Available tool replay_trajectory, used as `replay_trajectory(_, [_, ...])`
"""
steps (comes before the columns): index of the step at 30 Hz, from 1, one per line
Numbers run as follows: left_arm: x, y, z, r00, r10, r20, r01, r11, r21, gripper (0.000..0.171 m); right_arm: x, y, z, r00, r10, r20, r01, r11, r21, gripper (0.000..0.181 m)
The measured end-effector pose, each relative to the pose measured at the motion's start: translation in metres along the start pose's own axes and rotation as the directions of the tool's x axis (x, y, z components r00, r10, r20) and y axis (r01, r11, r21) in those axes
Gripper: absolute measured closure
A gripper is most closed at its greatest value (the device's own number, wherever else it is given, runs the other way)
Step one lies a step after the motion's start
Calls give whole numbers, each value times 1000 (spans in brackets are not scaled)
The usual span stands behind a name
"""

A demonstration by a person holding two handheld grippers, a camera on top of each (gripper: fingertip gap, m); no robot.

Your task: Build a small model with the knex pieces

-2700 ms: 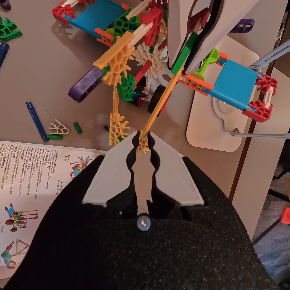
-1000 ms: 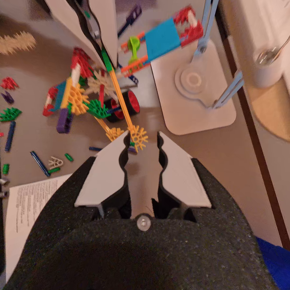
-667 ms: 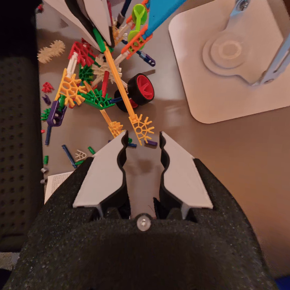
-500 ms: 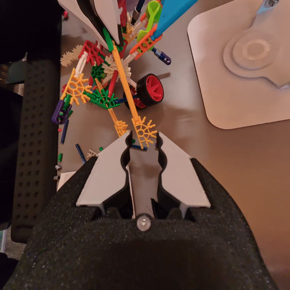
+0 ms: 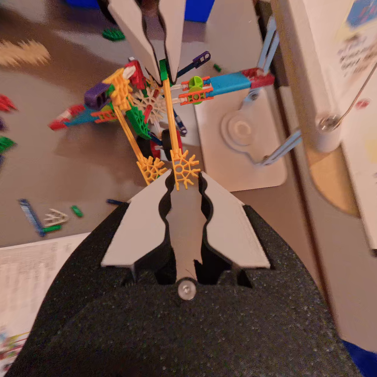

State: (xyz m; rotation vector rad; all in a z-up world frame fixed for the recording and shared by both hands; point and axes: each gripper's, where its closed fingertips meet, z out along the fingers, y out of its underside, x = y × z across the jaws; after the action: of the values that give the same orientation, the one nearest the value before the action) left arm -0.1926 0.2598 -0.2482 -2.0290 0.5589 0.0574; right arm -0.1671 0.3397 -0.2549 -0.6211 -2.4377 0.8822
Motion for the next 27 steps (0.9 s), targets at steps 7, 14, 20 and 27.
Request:
replay_trajectory(7, [-23,7,-1,987,-156,43,154,987,35,163,23,-20,-7,849,-411,-333,392,911,-126,159])
replay_trajectory(14, [-29,10,-2,988,-141,67,138,989,45,164,25,-27,-11,895,-296,-333,306,952,-25,157])
replay_trajectory(20, [-14,1,2,994,66,90,-66,998,-4,166,16,-3,-14,996,62,-58,-59,997,55,149])
replay_trajectory(27, [-9,-1,5,991,106,85,-105,994,-17,166,11,-2,-8,996,93,6,-93,992,84,163])
